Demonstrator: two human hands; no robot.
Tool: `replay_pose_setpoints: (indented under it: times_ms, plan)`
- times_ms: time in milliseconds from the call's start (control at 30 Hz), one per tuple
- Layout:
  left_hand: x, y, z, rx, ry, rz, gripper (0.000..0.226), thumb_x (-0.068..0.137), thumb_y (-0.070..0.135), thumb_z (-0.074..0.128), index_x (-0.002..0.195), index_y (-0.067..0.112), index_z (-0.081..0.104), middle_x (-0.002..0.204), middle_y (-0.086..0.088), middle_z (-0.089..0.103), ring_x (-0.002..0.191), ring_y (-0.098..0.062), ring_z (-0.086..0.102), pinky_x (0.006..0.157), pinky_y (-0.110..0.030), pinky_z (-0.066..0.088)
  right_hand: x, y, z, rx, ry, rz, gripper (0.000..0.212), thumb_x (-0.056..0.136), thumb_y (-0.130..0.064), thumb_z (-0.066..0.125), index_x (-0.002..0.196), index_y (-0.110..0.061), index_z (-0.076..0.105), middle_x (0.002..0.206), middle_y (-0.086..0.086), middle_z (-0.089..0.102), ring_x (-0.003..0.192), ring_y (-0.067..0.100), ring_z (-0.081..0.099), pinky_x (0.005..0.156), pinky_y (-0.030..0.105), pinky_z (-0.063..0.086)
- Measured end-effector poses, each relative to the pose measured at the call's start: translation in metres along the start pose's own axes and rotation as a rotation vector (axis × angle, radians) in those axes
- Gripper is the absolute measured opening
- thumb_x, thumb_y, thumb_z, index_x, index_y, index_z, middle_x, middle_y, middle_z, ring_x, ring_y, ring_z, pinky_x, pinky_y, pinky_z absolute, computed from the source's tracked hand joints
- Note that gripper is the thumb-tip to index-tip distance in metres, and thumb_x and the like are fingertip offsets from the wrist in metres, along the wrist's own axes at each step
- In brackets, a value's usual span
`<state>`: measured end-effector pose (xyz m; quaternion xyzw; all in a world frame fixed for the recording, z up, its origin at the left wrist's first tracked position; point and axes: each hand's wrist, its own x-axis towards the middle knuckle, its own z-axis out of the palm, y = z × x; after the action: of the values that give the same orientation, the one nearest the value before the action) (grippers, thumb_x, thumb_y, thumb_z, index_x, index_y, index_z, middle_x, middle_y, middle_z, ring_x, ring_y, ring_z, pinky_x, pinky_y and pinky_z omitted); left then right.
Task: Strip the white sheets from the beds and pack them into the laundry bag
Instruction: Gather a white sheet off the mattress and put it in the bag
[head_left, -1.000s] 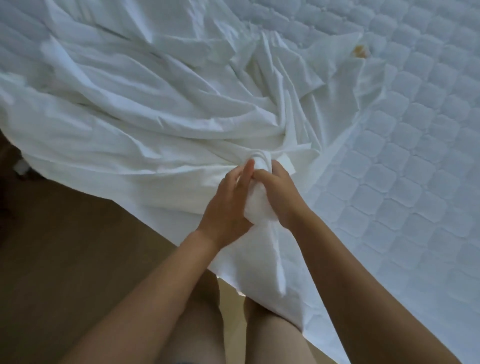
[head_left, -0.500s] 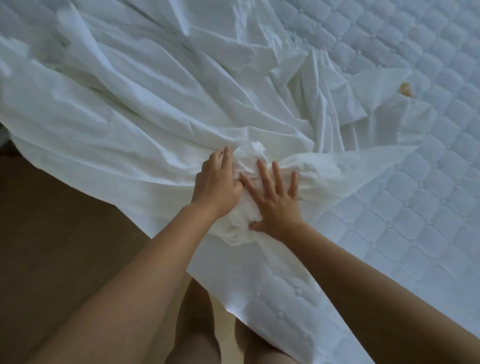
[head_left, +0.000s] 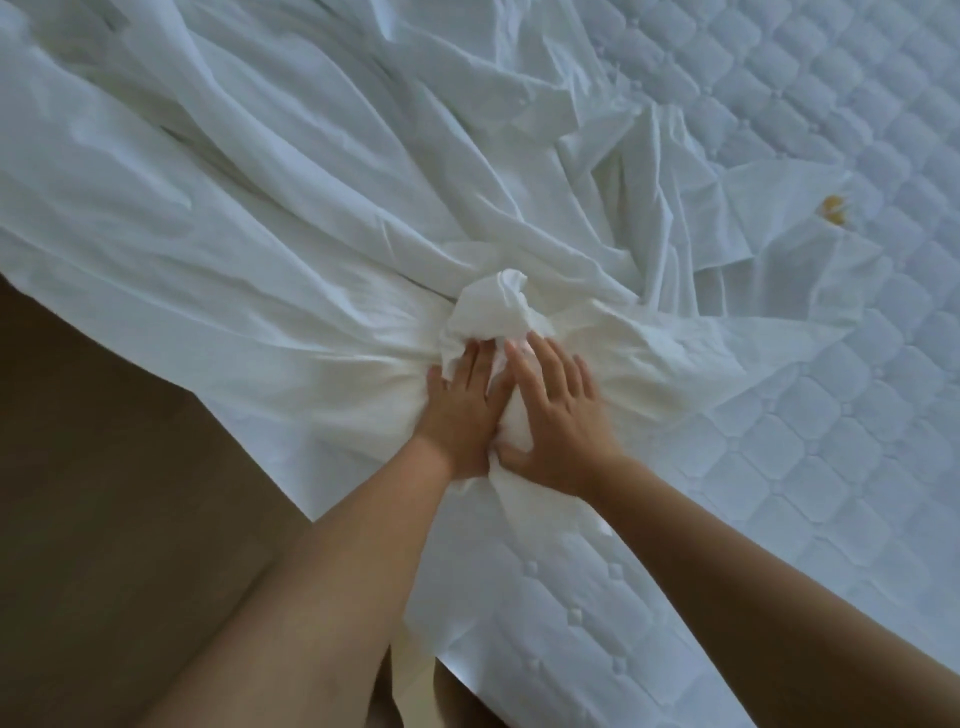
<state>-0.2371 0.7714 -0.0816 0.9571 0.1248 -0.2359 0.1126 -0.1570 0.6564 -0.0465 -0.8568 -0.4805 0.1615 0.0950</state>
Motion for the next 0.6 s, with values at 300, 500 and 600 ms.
replay_pose_setpoints:
  times_ms: [300,500,600]
  plan:
    - [-0.008,-0.008,-0.074,-0.400,-0.023,-0.053,0.022,0.089,0.022,0.055,0.106,0.015,0.066,0.107,-0.009,0.068,0.100,-0.029,0.061,0.072,-0.026,0.038,-0.010,0.008,-0.006,-0.184,-0.050,-0.084,0.120,0.033,-0.043,0.090,0.137,-0.016,0.037,0.131,0.023,0.053,0.119,0.041,0.053,0.094,0.064,0.039]
    - [-0.027,-0.030,-0.106,-0.790,-0.396,-0.252,0.009,0.085,0.008,0.057,0.092,0.014,0.061,0.088,-0.005,0.061,0.074,-0.017,0.057,0.061,-0.025,0.044,0.012,-0.015,-0.030,0.093,-0.172,-0.023,0.063,0.077,-0.039,0.067,0.132,-0.018,0.043,0.115,0.005,0.064,0.109,0.027,0.058,0.105,0.031,0.027]
    - [-0.040,-0.025,-0.096,-0.588,-0.173,-0.294,0.026,0.089,0.021,0.052,0.113,0.010,0.054,0.109,-0.010,0.059,0.098,-0.027,0.056,0.075,-0.031,0.045,0.029,-0.023,-0.040,0.174,-0.291,0.131,0.049,0.081,-0.034,0.063,0.125,-0.016,0.049,0.115,0.007,0.064,0.110,0.030,0.057,0.090,0.031,0.034]
